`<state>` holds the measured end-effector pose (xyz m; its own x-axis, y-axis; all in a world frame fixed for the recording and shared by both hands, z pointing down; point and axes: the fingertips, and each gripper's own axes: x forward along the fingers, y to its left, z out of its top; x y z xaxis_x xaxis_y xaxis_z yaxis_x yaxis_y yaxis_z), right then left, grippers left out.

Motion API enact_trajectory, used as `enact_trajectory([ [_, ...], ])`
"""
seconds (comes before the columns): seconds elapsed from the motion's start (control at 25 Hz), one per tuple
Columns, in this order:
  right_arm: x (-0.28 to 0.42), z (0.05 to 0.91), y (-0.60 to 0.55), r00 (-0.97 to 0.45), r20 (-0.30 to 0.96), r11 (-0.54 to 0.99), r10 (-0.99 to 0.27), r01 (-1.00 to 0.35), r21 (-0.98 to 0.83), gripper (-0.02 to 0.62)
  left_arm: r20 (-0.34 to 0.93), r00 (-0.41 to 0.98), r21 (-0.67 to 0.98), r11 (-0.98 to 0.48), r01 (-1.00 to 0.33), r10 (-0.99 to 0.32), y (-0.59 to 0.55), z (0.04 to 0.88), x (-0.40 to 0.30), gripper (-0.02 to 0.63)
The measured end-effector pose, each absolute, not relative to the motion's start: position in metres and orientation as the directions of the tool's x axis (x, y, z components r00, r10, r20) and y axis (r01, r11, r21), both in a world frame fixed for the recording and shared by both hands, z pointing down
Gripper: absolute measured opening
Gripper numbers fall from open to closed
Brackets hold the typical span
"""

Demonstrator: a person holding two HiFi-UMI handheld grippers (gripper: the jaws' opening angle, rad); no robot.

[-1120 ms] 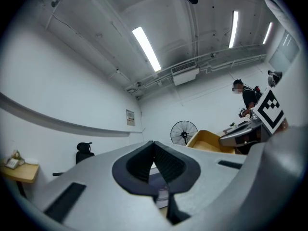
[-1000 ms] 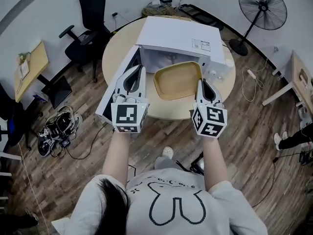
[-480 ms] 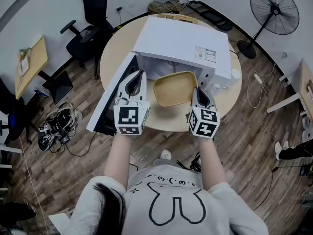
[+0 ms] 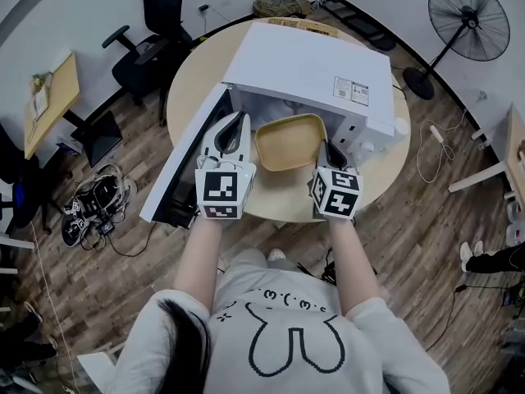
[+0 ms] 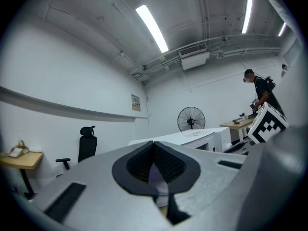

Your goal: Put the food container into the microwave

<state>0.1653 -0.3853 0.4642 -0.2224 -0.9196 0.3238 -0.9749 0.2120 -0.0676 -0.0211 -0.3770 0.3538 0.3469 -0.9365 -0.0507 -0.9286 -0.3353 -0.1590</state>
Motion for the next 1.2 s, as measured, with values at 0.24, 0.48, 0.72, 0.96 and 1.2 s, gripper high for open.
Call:
enact_trajectory([
  [0.24, 0.167, 0.473, -0.397, -0.182, 0.319, 0.162, -0.930, -0.983, -0.089, 0.035, -0.085, 0.372, -0.166, -0.355, -0.920, -0.924, -0.381, 0.356, -0.025, 0.009],
  [0.48, 0.170, 0.486, -0.401, -0.134, 0.296, 0.103, -0.946, -0.988, -0.118, 0.035, -0.129, 0.400, -0.182, -0.375, -0.909, -0.907, -0.383, 0.364, -0.030, 0.009],
  [0.72, 0.170, 0.497, -0.410, -0.107, 0.275, 0.073, -0.955, -0.989, -0.132, 0.035, -0.168, 0.422, -0.195, -0.389, -0.900, -0.891, -0.386, 0.372, -0.031, 0.009],
  [0.96, 0.167, 0.500, -0.422, -0.105, 0.238, 0.070, -0.966, -0.986, -0.150, 0.035, -0.192, 0.449, -0.212, -0.410, -0.887, -0.873, -0.391, 0.382, -0.026, 0.009],
  [1.2, 0.171, 0.504, -0.448, -0.075, 0.251, 0.035, -0.965, -0.986, -0.161, 0.035, -0.226, 0.462, -0.231, -0.414, -0.881, -0.858, -0.400, 0.379, -0.020, 0.009],
])
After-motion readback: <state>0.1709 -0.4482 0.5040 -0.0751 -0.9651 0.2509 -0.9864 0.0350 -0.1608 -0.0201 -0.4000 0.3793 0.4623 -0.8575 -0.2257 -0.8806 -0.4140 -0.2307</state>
